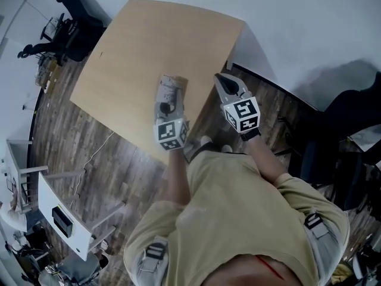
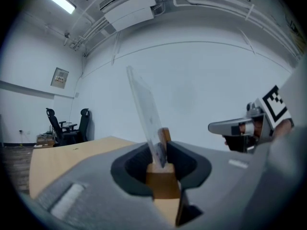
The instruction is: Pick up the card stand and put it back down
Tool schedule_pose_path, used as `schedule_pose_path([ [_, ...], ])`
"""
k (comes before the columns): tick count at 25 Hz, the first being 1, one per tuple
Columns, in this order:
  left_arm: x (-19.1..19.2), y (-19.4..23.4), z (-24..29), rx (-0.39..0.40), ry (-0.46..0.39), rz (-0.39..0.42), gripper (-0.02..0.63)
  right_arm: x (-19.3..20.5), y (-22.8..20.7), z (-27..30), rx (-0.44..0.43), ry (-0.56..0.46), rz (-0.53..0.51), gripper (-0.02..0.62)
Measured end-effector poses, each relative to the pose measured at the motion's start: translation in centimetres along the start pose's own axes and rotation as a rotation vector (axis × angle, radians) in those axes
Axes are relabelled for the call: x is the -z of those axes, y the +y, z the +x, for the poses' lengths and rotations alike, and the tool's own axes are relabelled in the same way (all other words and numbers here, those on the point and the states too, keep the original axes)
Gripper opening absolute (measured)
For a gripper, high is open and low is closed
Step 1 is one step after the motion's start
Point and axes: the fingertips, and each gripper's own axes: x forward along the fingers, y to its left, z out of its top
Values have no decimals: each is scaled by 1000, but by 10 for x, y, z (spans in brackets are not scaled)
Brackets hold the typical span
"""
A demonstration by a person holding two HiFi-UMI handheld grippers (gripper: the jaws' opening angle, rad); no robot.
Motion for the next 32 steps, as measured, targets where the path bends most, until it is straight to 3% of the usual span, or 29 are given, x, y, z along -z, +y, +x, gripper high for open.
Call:
schedule_pose_path([
  [14,-7,122,66,-182,-14,-56,91,-17,30,170,-240,44,-45,3],
  [21,-1,213,56,-272,-23,-77,91,-10,66,240,-315,92,-63,3],
  [27,-4,284,86,-293,-3,-21,91,2,56,301,-351,134,-52,3],
  [32,-7,365,133,-298,45,39,91,12,59,372,-447,177,-59,3],
])
